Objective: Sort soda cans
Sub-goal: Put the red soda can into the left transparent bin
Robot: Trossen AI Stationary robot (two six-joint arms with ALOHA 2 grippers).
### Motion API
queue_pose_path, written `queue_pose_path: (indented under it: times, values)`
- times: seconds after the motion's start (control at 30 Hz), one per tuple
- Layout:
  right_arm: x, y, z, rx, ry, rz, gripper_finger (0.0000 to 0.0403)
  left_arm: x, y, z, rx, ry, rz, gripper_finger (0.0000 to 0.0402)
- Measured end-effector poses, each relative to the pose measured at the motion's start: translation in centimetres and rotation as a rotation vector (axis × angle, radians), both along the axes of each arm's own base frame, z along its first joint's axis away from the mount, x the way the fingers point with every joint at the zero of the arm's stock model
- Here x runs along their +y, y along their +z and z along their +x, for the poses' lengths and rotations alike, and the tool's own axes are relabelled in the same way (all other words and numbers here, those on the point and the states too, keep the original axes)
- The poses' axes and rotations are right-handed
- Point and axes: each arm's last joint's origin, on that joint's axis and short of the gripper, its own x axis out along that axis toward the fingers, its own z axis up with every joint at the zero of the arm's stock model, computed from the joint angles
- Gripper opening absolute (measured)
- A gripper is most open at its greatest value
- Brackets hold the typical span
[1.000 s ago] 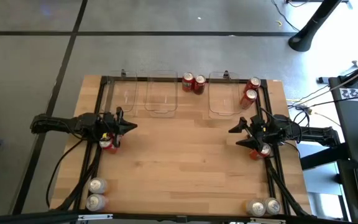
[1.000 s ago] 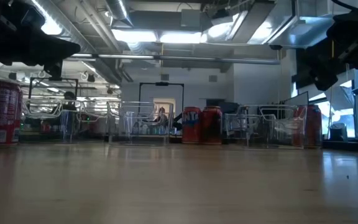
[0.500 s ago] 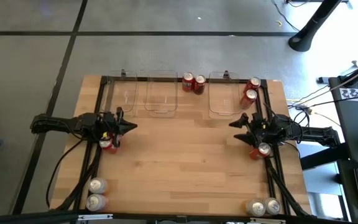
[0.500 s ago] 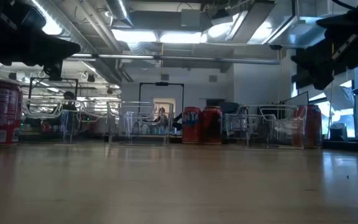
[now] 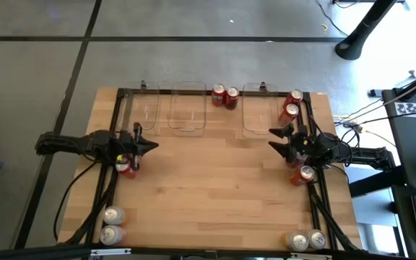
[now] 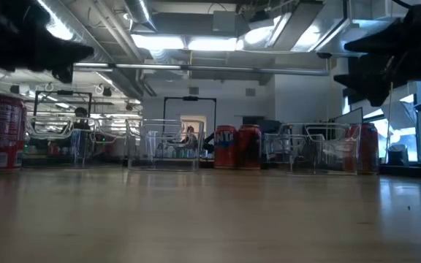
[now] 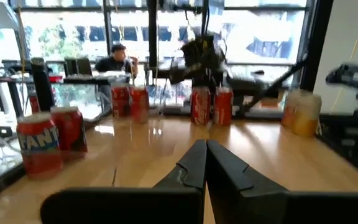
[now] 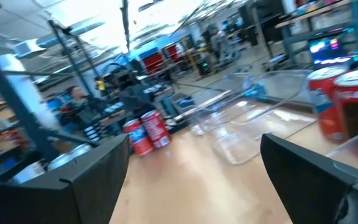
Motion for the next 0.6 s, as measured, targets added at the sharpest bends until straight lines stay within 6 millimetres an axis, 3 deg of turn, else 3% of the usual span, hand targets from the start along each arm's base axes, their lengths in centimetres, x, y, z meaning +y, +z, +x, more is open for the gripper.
queue_pose_path:
  times: [0.23,0.6]
  values:
    - [-0.2,0.1,-0.1,-0.005,-0.056,-0.012,0.0360,0.3,4.3,-0.9,-0.067,0.090,-0.015,0.0001]
    - [-0.3,0.1,-0.1,0.003,-0.101,-0.056,0.0360,0.5,12.9,-0.3,0.275,0.154,0.067,0.0001]
